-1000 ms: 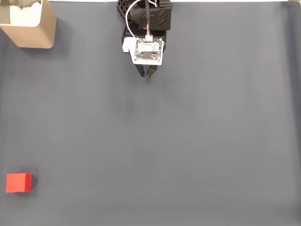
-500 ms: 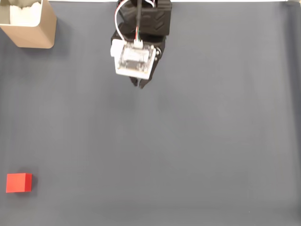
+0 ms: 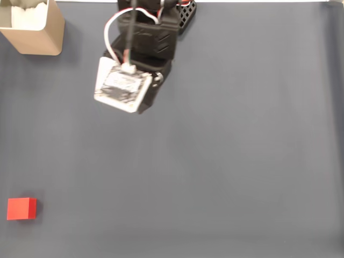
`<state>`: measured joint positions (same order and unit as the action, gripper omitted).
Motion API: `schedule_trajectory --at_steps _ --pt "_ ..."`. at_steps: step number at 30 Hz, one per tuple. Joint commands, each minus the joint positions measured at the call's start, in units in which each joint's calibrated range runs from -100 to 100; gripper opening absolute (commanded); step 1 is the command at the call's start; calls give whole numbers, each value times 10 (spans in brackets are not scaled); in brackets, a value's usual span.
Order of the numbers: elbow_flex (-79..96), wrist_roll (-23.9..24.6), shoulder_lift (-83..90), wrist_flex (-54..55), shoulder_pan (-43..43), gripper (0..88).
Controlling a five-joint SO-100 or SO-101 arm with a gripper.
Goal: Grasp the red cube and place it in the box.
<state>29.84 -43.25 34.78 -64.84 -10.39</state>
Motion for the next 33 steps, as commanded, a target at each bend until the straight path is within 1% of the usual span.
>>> schedule_trajectory --at_steps 1,8,17,22,33 --pt "-88 0 -38 -11 -29 0" --pt "-186 -1 -116 -16 -68 0" --pt "-321 -20 -244 -2 -116 2" --pt "-413 -29 -323 -1 -133 9" --pt "-545 -45 -456 40 -165 31"
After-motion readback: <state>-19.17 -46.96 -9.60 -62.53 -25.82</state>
